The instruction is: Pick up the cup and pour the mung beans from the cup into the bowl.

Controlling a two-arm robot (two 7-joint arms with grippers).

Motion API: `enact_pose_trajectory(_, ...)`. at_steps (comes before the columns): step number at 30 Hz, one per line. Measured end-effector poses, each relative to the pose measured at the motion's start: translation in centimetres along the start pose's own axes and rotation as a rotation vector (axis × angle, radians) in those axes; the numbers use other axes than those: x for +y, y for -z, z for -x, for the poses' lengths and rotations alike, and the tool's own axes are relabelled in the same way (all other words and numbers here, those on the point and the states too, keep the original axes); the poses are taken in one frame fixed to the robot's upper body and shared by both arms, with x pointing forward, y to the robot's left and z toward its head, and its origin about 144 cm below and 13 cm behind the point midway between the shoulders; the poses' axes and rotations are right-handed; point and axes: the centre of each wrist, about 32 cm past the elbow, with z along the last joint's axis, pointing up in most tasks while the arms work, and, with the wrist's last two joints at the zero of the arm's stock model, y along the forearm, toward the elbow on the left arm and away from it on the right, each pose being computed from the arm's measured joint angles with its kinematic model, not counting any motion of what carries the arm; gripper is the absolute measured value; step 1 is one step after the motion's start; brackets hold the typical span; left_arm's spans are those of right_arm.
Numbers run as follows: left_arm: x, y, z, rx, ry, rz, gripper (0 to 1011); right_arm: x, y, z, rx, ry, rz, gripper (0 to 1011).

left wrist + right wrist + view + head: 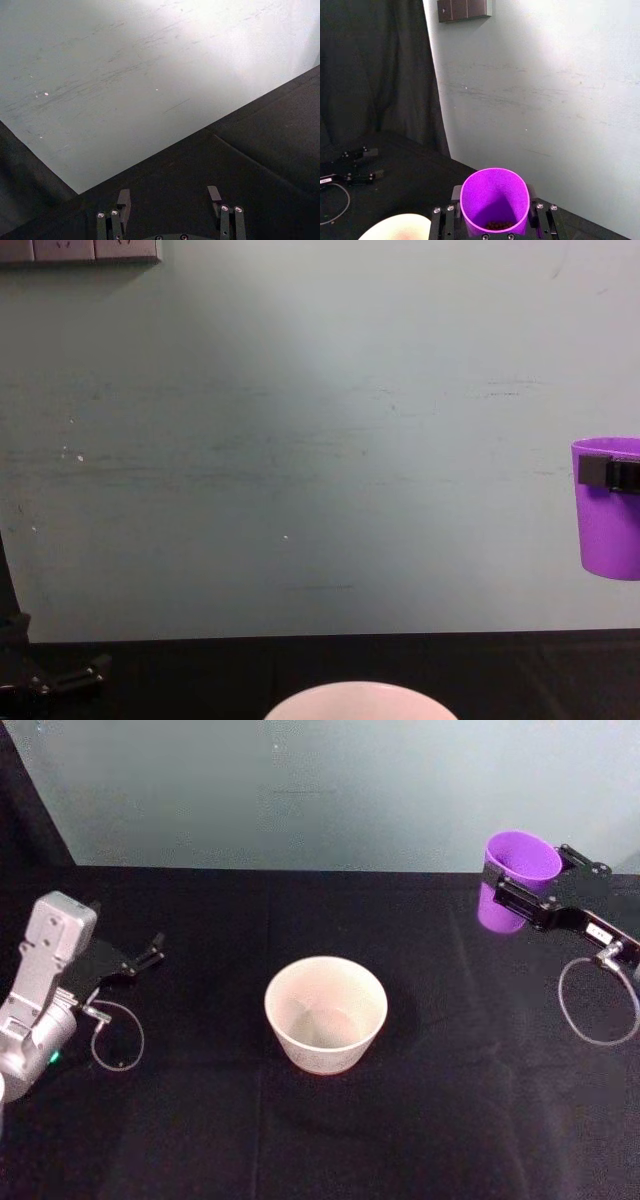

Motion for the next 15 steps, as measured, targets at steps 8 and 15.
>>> enact_pose_trajectory(8, 0.0, 0.0, 0.0, 0.0, 0.0, 0.0, 1000, 0.0, 0.0, 0.0, 0.0, 0.0, 0.0, 734)
enact_pose_trajectory(15, 0.0, 0.0, 0.0, 0.0, 0.0, 0.0, 1000, 0.19, 0.01, 0.17, -0.02, -0.013, -0.005, 734)
